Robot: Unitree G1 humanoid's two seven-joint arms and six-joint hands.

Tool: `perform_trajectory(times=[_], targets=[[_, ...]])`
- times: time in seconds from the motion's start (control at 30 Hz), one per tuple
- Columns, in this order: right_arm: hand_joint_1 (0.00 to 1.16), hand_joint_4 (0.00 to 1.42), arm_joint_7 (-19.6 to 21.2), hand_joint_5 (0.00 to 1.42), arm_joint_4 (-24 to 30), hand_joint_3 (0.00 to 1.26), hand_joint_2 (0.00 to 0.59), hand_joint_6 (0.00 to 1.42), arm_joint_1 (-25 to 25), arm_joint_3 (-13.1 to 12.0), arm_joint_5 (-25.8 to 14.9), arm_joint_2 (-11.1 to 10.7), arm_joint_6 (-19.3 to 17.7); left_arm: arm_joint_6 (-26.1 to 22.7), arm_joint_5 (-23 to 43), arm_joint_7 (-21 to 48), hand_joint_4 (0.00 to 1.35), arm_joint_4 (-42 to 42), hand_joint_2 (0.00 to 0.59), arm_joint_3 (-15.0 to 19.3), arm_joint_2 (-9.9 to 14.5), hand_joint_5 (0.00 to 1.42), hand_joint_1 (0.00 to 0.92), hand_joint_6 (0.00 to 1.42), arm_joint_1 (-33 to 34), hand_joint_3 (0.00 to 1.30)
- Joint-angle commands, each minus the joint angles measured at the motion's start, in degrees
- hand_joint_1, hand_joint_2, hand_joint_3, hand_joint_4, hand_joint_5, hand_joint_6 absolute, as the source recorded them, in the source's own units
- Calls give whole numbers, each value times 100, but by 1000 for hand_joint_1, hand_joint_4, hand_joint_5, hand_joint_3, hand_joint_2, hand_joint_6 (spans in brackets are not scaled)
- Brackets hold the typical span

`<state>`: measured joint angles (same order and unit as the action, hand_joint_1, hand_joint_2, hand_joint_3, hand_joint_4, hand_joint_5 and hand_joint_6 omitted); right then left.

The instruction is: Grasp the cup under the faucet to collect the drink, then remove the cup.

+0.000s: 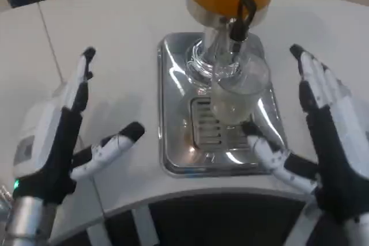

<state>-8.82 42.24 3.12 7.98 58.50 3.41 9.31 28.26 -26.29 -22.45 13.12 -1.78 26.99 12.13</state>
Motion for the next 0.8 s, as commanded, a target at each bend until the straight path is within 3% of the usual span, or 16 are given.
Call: perform_trajectory(times=[0.03, 0.27, 0.57, 0.63, 0.8], targets=[[541, 0, -69, 0, 123, 0, 374, 15, -358, -120, -516, 140, 322, -219, 64, 390, 0, -873, 108, 231, -2, 72, 0, 40, -961, 0], [548, 0, 367, 0, -49, 0, 394, 17, -745, -180, -1319, 218, 413, -403, 14, 631, 0, -1619, 108, 359, -241, 61, 0, 39, -1836, 0], [538, 0, 667, 0, -934, 0, 409, 3, -1435, -465, -2508, 100, 500, -499, -341, 694, 0, -2212, 108, 405, -397, 5, 0, 2, -2348, 0], [534, 0, 762, 0, -1127, 0, 412, 1, -1588, -438, -2641, -5, 332, -503, -486, 657, 0, -2326, 109, 432, -409, 0, 0, 0, -2435, 0], [512, 0, 990, 0, -1432, 0, 427, 0, -2016, -254, -2751, -6, 238, -422, -703, 573, 0, -2503, 112, 518, -448, 0, 0, 0, -2605, 0]])
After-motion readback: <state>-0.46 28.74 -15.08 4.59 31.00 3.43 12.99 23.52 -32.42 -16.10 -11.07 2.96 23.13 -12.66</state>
